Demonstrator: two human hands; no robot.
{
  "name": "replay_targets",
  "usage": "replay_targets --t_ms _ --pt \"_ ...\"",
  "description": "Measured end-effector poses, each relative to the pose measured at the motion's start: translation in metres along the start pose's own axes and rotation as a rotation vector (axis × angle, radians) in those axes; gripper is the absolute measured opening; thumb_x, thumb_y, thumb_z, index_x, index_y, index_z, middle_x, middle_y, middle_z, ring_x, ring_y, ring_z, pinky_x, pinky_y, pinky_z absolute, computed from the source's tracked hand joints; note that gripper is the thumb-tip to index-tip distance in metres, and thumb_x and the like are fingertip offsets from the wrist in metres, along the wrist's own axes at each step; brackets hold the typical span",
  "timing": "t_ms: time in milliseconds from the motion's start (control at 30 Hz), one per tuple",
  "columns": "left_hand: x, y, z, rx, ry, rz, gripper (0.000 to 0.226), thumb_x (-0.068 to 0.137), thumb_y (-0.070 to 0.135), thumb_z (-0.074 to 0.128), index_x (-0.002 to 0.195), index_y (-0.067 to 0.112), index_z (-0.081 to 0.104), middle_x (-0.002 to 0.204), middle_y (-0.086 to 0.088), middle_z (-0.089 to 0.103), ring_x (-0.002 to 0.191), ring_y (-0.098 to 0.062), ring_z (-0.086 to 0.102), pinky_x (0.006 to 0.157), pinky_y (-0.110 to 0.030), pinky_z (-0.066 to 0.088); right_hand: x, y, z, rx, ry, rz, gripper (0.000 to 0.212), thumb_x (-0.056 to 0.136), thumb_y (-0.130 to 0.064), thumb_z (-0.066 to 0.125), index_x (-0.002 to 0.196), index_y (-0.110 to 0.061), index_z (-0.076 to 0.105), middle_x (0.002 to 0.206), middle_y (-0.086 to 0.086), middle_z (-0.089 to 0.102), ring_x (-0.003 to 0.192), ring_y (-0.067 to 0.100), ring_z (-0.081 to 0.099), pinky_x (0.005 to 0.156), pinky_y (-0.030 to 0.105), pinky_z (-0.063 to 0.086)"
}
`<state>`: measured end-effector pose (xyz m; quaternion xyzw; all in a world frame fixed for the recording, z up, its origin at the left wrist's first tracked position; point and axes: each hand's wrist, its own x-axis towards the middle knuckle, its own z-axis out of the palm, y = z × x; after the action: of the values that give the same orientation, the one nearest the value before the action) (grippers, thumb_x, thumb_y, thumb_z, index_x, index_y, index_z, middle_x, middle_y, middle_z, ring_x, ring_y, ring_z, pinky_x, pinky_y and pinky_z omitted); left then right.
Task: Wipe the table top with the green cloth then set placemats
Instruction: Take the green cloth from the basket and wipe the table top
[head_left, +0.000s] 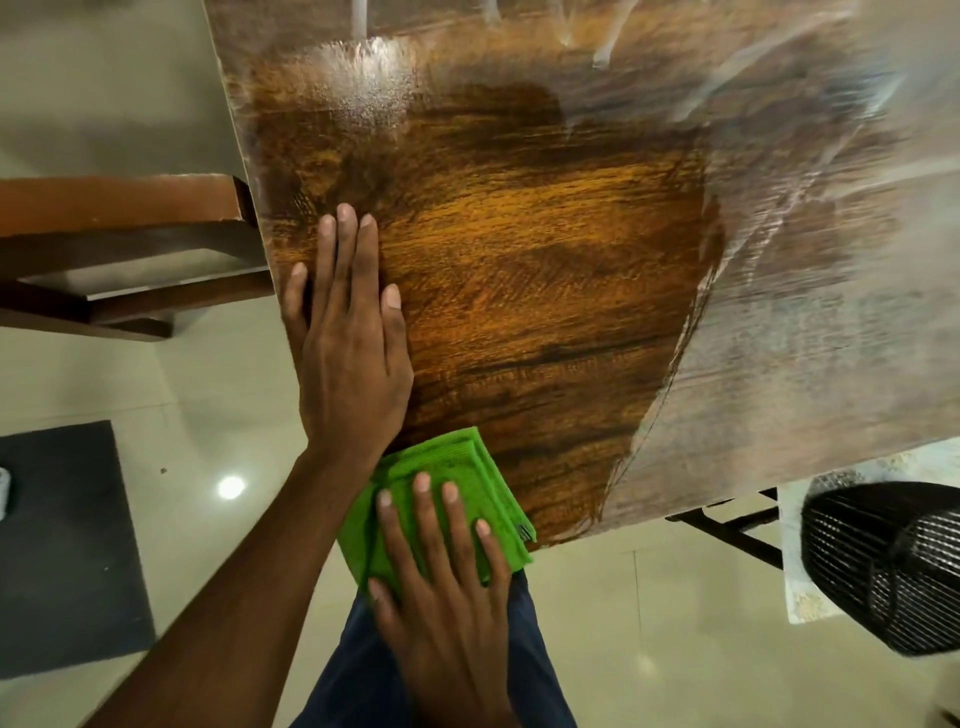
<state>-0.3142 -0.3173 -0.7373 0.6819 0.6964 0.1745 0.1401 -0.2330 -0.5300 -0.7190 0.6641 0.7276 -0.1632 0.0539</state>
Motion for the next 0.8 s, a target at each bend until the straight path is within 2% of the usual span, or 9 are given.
replay_targets --t_ms 67,200,267,433,600,700,800 --pt "-0.001 0.000 0.000 -0.021 0.009 0.011 0.054 0.114 0.025 0.029 0.165 0.010 0.025 0.174 -0.006 0.021 0.162 -0.016 0.014 0.129 -0.050 0.017 0.001 0.019 -0.005 0.026 0.016 0.027 0.078 0.097 -0.055 0.054 0.166 -0.033 0.028 0.175 -0.003 0.021 0.160 0.019 0.023 0.122 0.043 0.026" --pt "-0.001 0.000 0.000 -0.014 -0.004 0.019 0.056 0.114 0.029 0.030 0.166 0.011 0.023 0.174 -0.006 0.019 0.163 -0.016 0.011 0.130 -0.050 0.015 0.021 0.088 -0.032 0.120 0.168 0.381 0.068 0.105 -0.041 0.046 0.168 -0.027 0.023 0.176 -0.002 0.016 0.163 0.018 0.014 0.125 0.048 0.026" --pt "-0.001 0.000 -0.001 -0.011 -0.015 0.024 0.057 0.114 0.031 0.029 0.166 0.011 0.021 0.175 -0.006 0.018 0.163 -0.016 0.009 0.130 -0.050 0.013 0.035 0.135 -0.049 0.176 0.222 0.465 0.066 0.107 -0.038 0.044 0.168 -0.025 0.022 0.177 -0.003 0.013 0.164 0.017 0.009 0.125 0.053 0.025" --pt "-0.001 0.002 -0.001 0.031 -0.032 0.021 0.060 0.113 0.037 0.027 0.167 0.014 0.017 0.176 -0.005 0.013 0.163 -0.016 0.006 0.131 -0.048 0.011 0.056 0.210 -0.077 0.245 0.268 0.379 0.061 0.108 -0.040 0.044 0.165 -0.021 0.031 0.174 -0.002 0.023 0.163 0.015 0.013 0.124 0.058 0.025" --pt "-0.003 0.007 -0.001 0.093 -0.039 0.056 0.063 0.112 0.041 0.027 0.168 0.015 0.014 0.176 -0.004 0.010 0.163 -0.015 0.004 0.131 -0.046 0.010 0.058 0.193 -0.057 0.121 0.158 0.330 0.079 0.104 -0.060 0.041 0.169 -0.025 0.013 0.177 0.006 -0.003 0.164 0.026 -0.004 0.129 0.059 0.013" --pt "-0.003 0.009 0.002 0.117 -0.047 0.060 0.065 0.111 0.044 0.027 0.168 0.017 0.013 0.176 -0.003 0.010 0.163 -0.015 0.003 0.131 -0.046 0.008 0.066 0.182 -0.051 0.045 0.176 0.369 0.078 0.105 -0.063 0.033 0.169 -0.027 0.009 0.177 0.008 -0.005 0.164 0.028 -0.005 0.129 0.058 0.013" --pt "-0.003 0.008 0.006 0.118 -0.051 0.059 0.066 0.110 0.046 0.027 0.168 0.020 0.012 0.177 -0.001 0.008 0.163 -0.014 0.002 0.131 -0.048 0.006 0.104 0.204 -0.062 0.008 0.196 0.266 0.076 0.106 -0.065 0.029 0.169 -0.029 0.007 0.177 0.006 -0.006 0.164 0.026 -0.006 0.129 0.055 0.011"
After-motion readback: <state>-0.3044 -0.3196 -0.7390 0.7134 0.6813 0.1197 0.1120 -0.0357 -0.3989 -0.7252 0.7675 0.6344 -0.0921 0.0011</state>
